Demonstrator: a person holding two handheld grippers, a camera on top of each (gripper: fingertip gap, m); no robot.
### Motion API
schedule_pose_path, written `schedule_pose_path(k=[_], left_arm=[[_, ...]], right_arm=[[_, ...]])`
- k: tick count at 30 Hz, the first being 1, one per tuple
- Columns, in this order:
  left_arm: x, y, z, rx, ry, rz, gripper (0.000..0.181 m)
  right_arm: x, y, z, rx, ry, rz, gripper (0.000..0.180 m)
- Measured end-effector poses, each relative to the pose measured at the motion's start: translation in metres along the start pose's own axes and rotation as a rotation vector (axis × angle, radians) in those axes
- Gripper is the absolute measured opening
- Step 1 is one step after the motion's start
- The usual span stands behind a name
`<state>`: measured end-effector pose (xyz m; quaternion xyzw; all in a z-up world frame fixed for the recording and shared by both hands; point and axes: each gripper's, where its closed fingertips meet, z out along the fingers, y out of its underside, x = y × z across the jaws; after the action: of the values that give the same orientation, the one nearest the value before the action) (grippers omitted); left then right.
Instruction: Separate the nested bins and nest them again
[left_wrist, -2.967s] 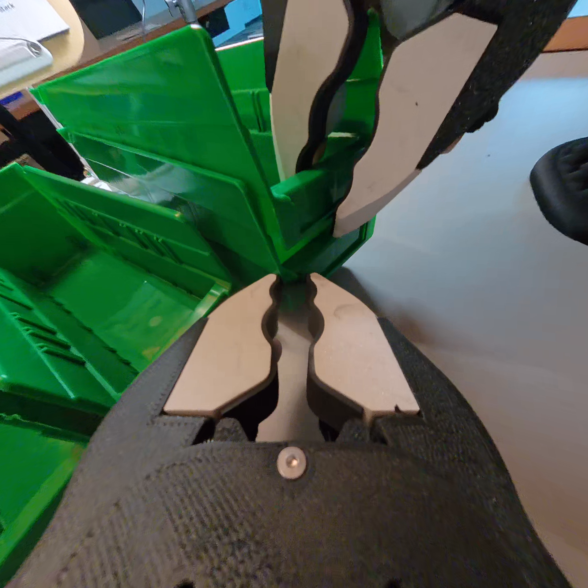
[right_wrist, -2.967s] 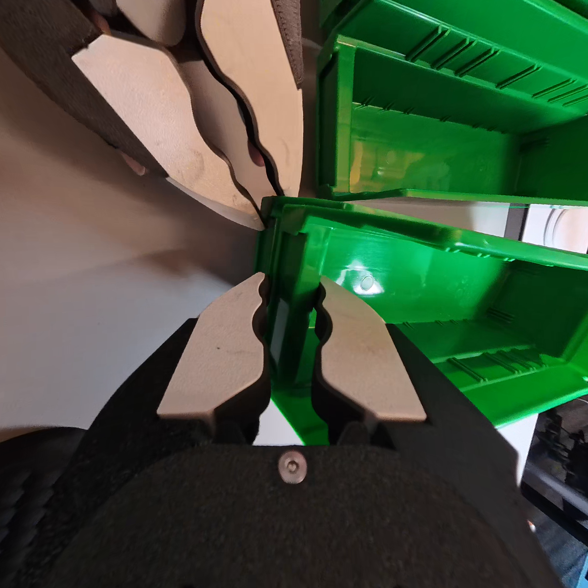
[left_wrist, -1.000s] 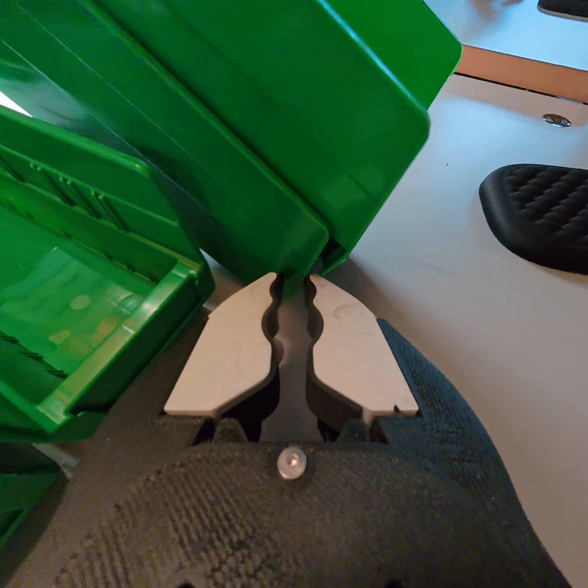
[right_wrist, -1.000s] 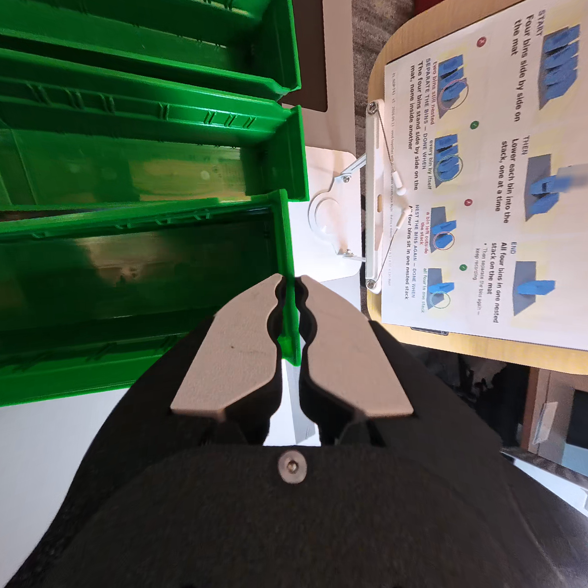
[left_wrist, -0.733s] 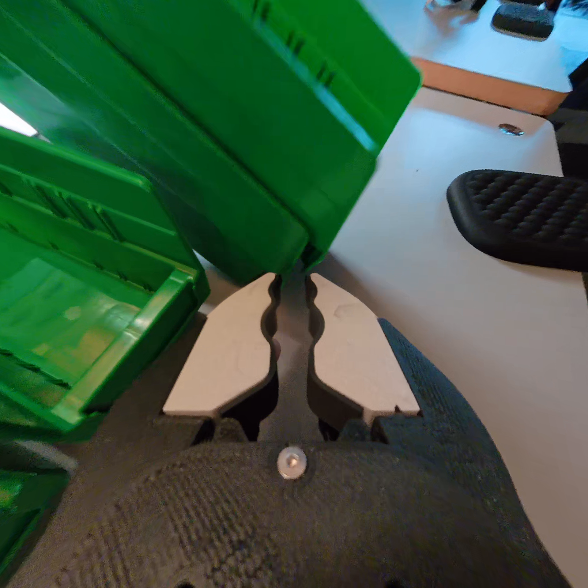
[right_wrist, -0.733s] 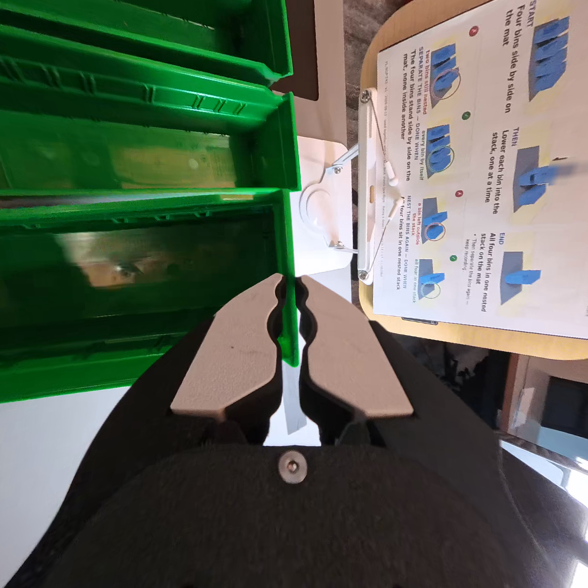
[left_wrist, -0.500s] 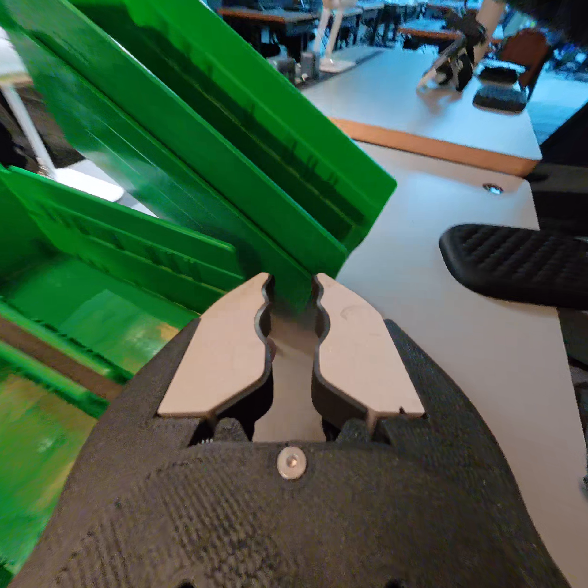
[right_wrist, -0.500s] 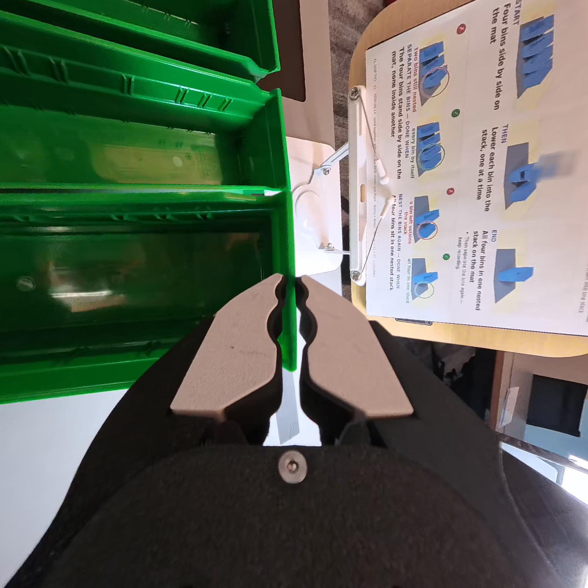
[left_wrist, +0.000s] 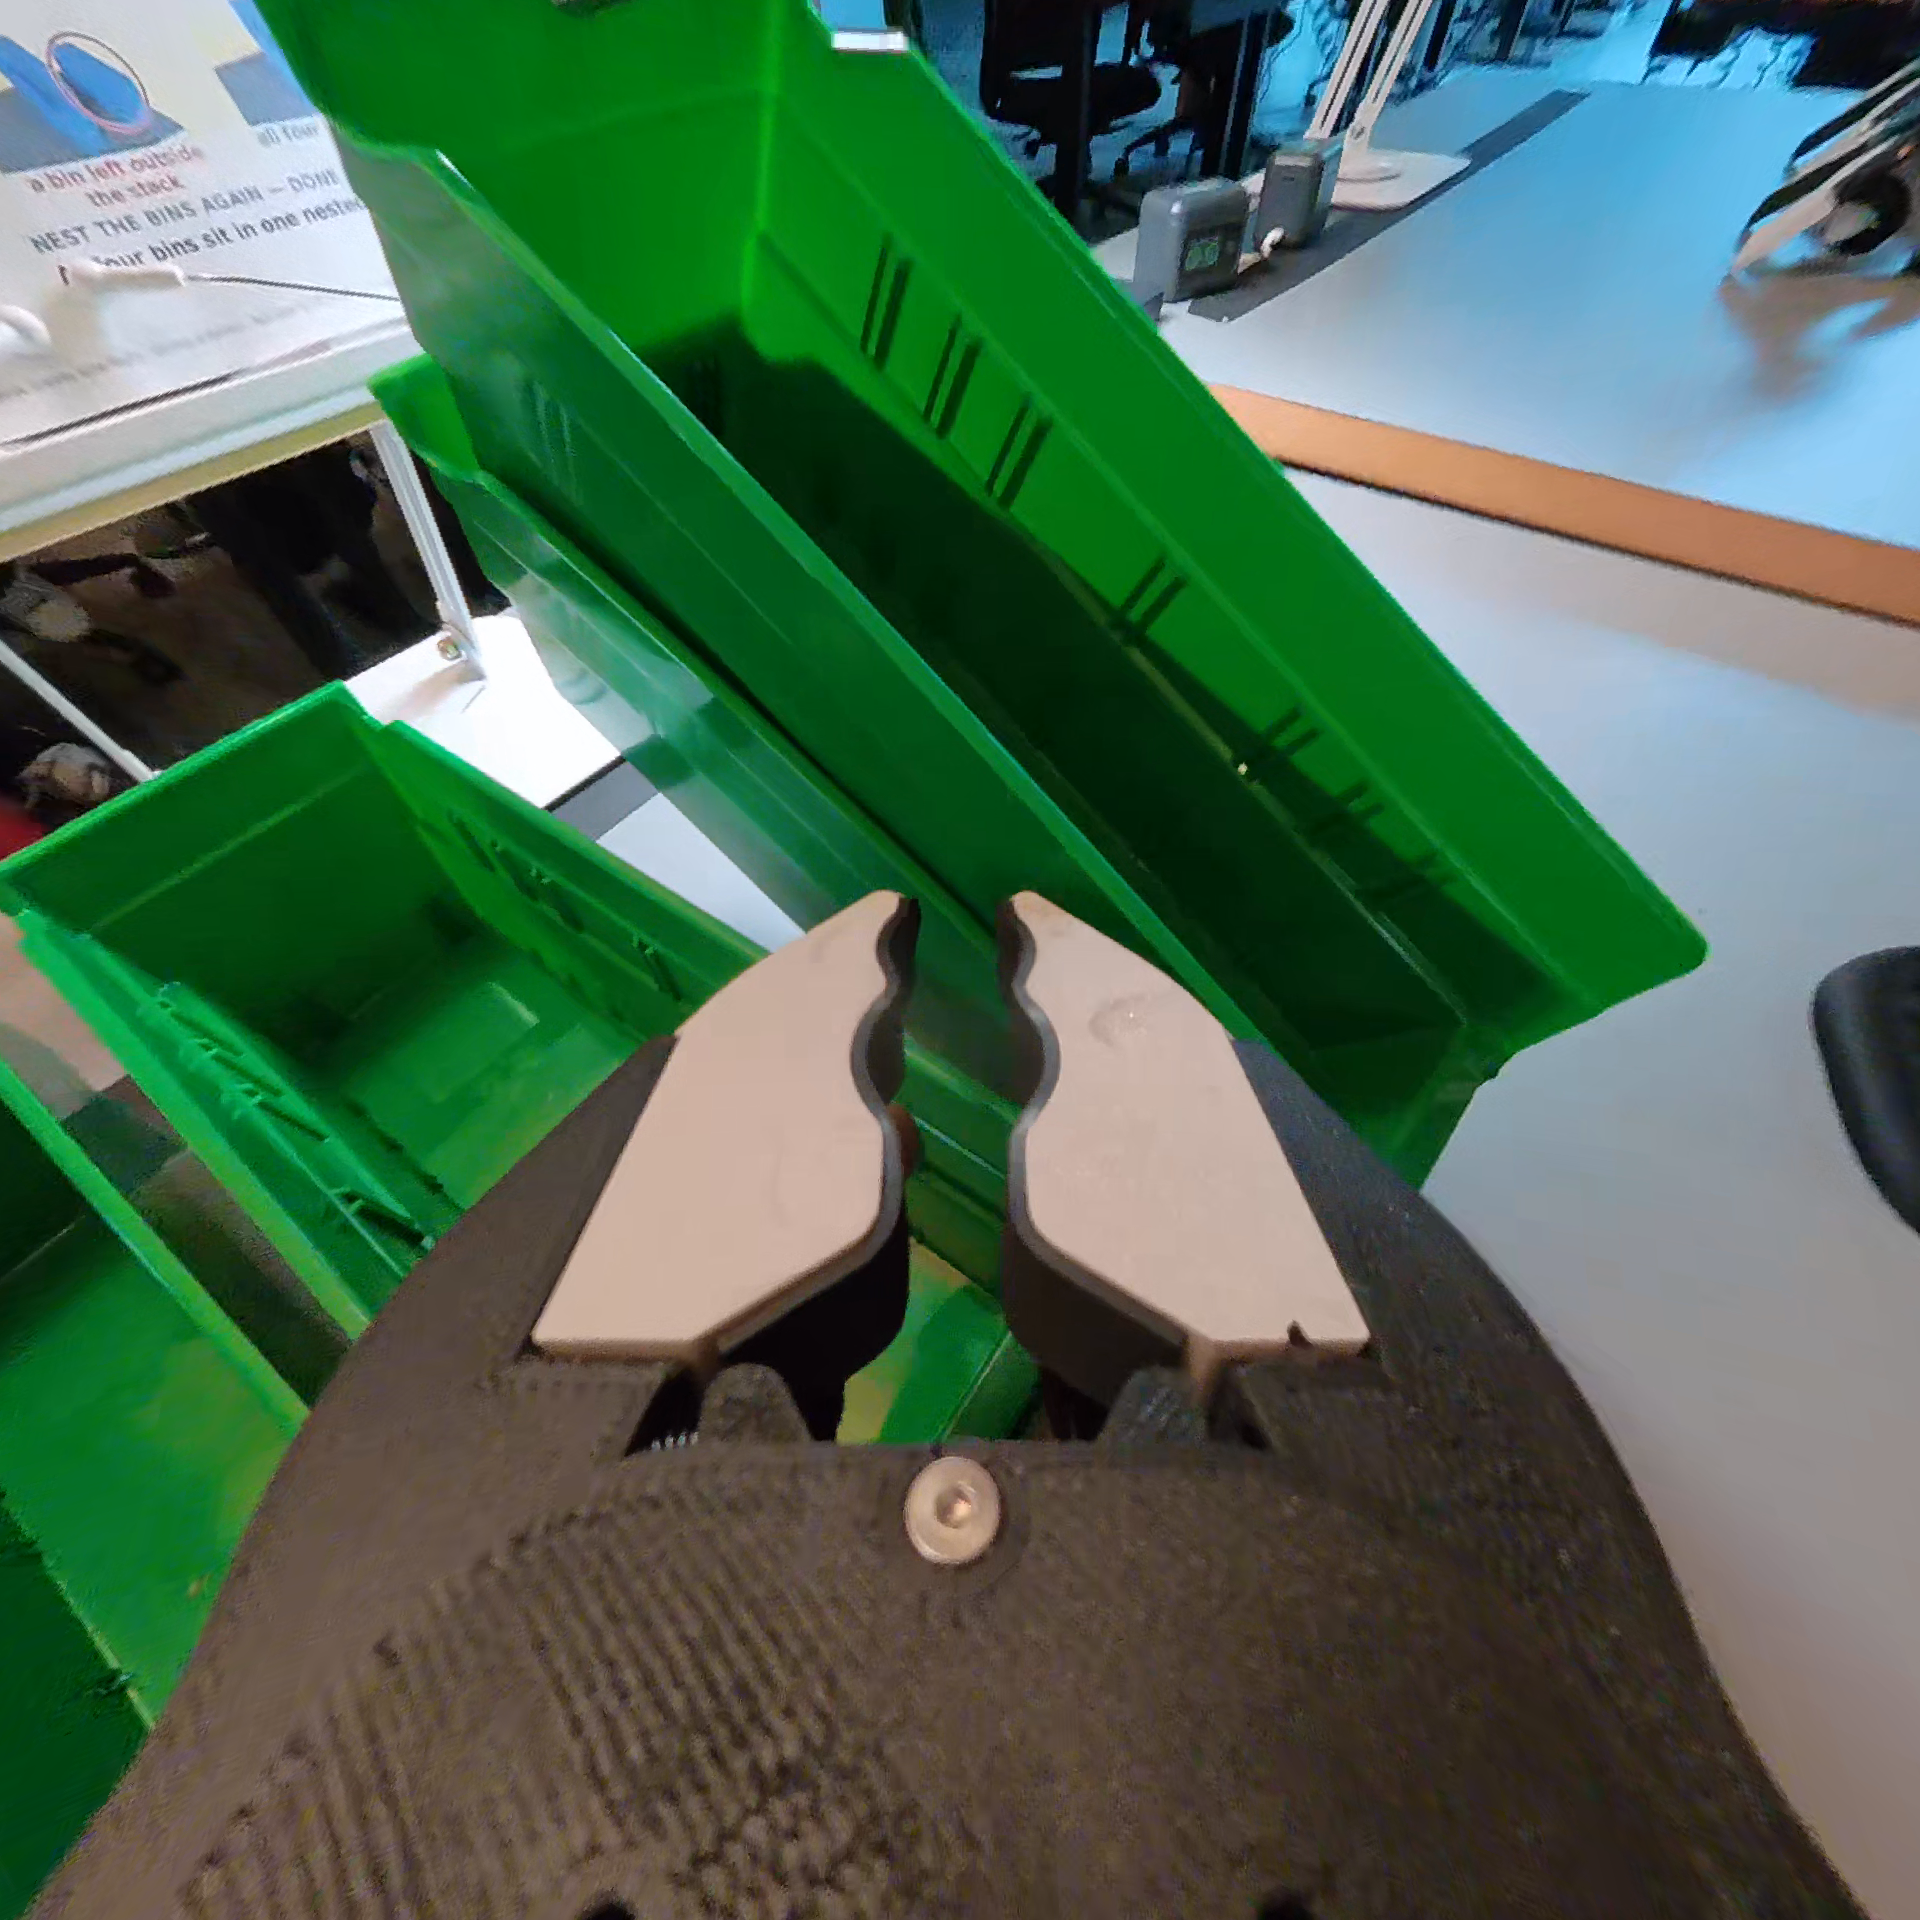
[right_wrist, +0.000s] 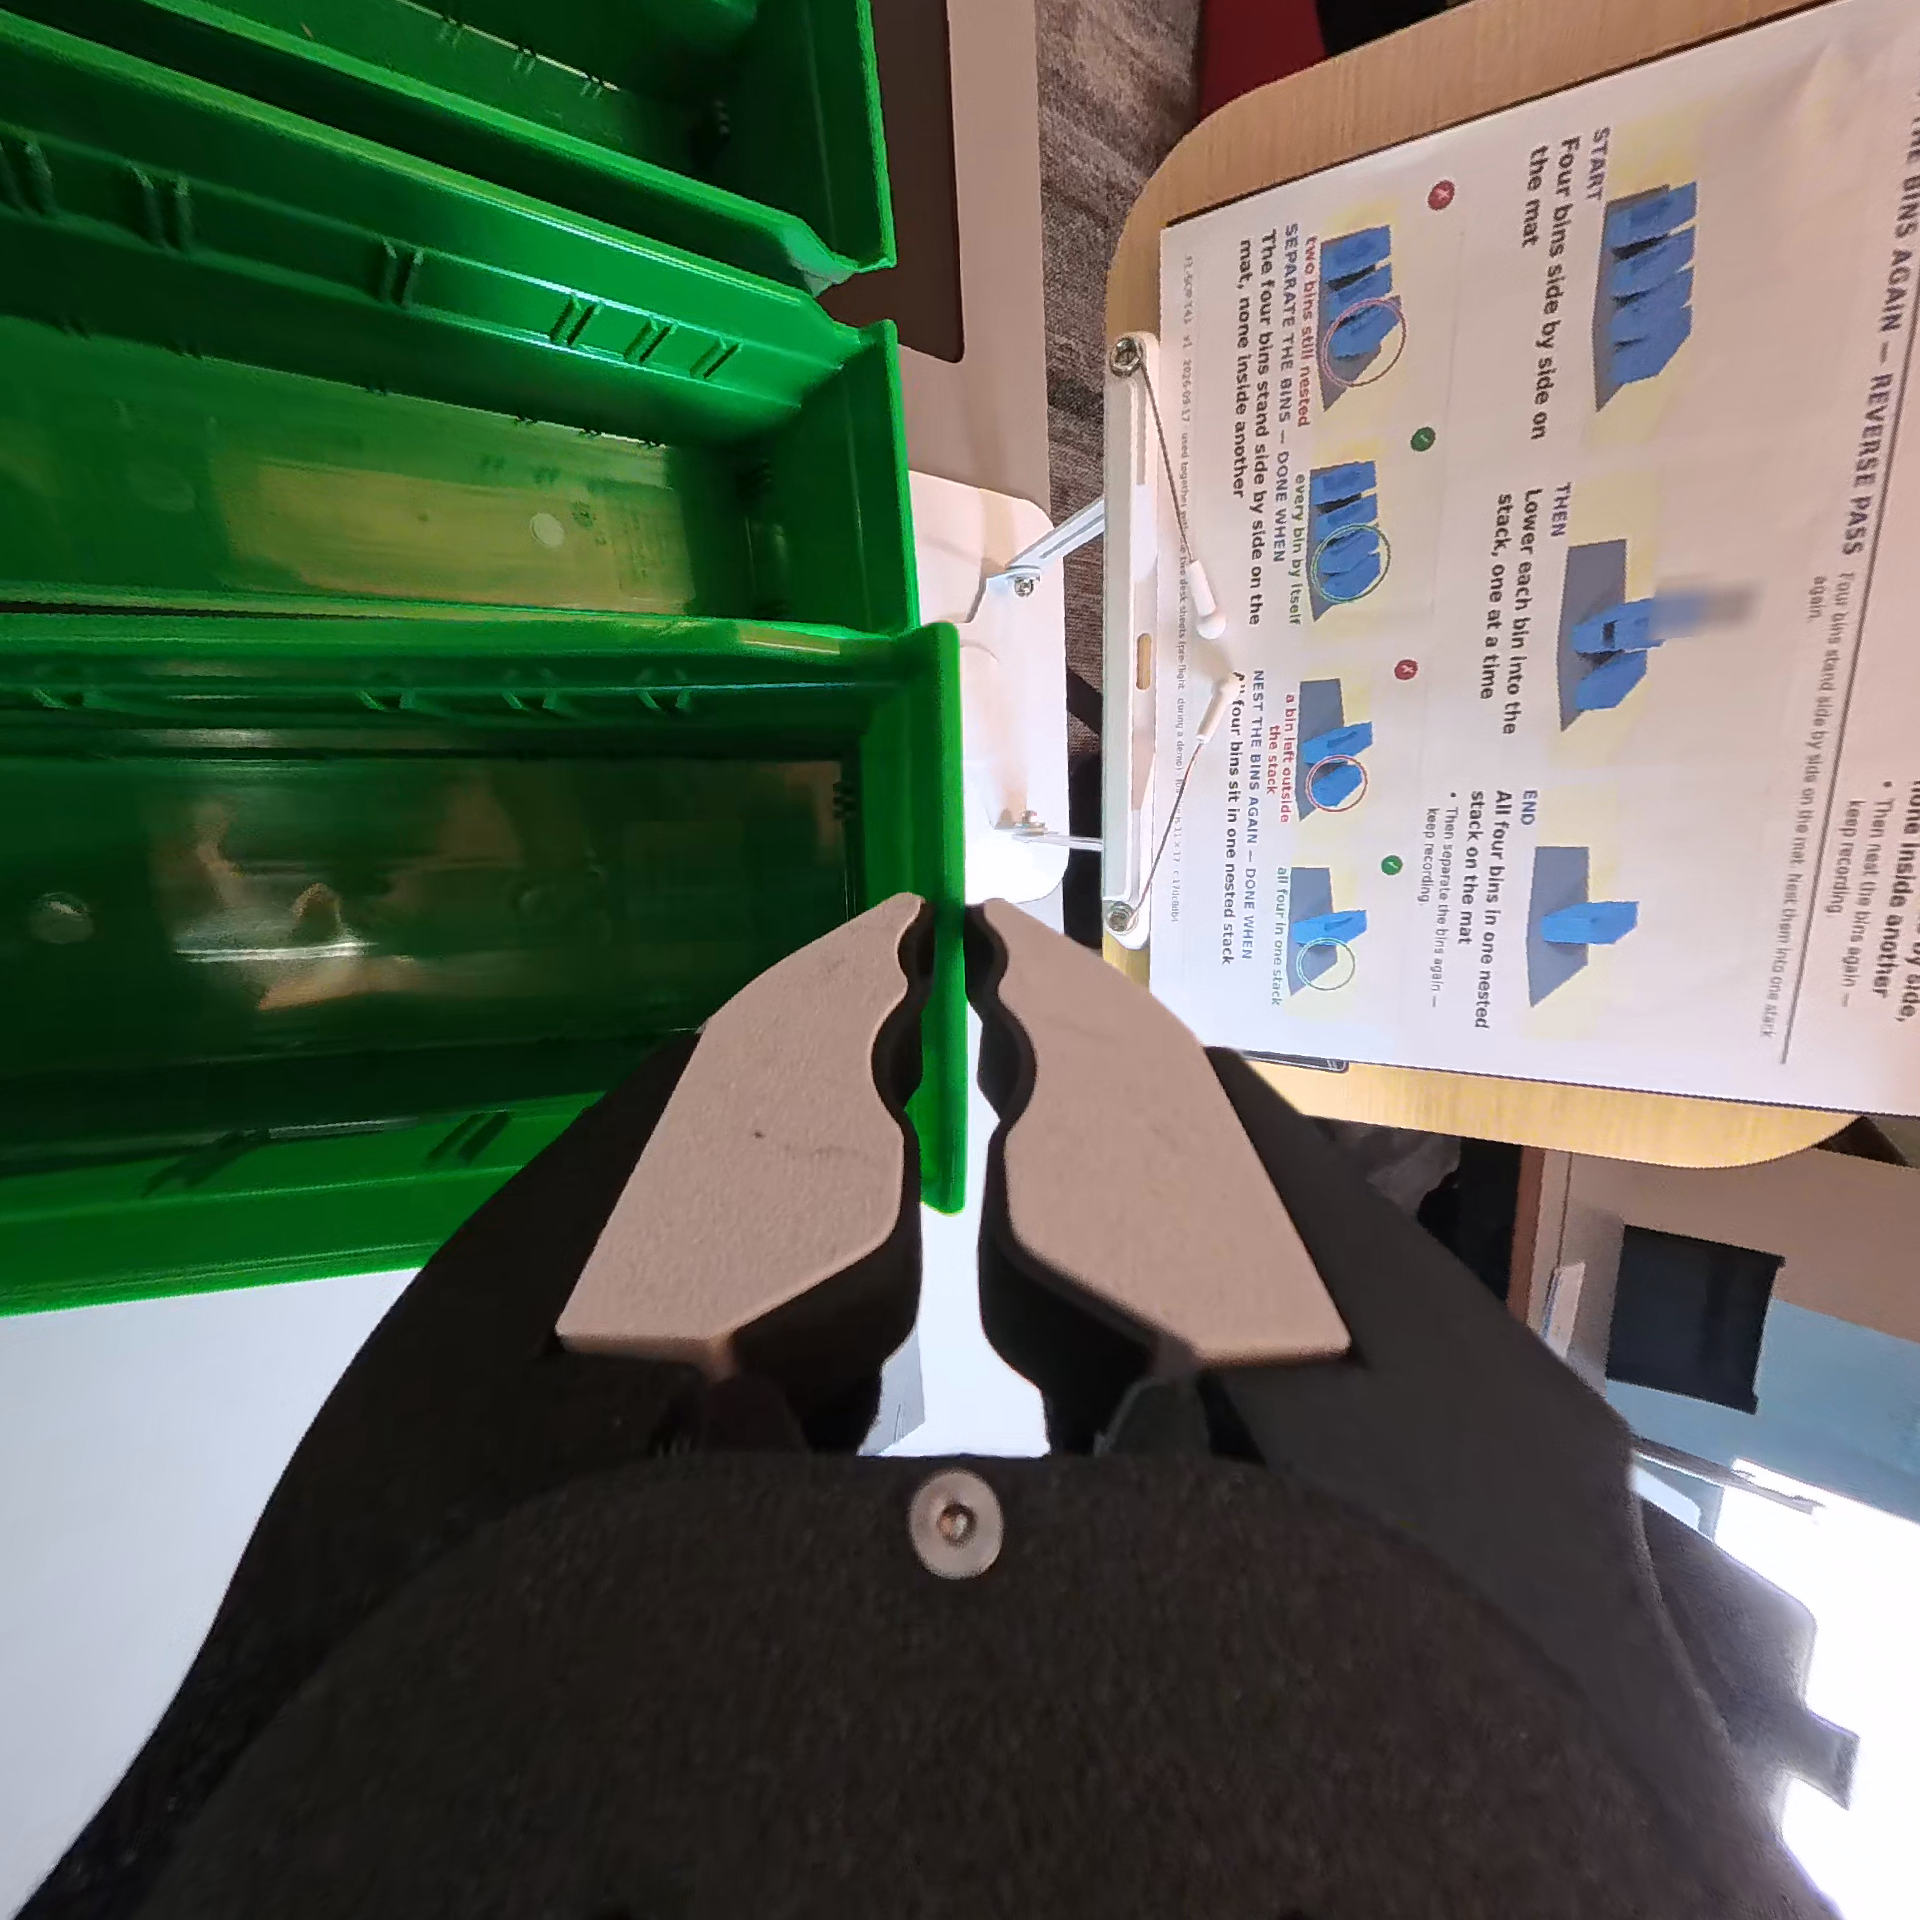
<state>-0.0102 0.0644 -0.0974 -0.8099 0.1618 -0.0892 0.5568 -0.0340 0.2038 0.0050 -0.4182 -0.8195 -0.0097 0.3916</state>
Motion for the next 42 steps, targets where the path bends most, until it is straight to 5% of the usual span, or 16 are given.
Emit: schedule_pose_path(k=[12, 17, 26, 42], left_arm=[[-0.015, 0.006, 0.011, -0.041, -0.074, -0.012, 0.008], [0.004, -0.011, -0.020, 0.091, 0.028, 0.000, 0.016], [0.060, 0.028, -0.050, 0.062, 0.245, -0.051, 0.033], [0.056, 0.030, -0.025, 0.202, -0.148, 0.220, 0.006]], right_arm=[[0.014, -0.016, -0.020, 0.063, 0.074, 0.005, 0.005], [0.015, -0.009, -0.019, 0.045, 0.083, 0.014, 0.005], [0.017, -0.003, -0.002, 0.011, 0.101, 0.030, 0.006], [0.016, 0.006, 0.002, -0.012, 0.245, 0.113, 0.009]])
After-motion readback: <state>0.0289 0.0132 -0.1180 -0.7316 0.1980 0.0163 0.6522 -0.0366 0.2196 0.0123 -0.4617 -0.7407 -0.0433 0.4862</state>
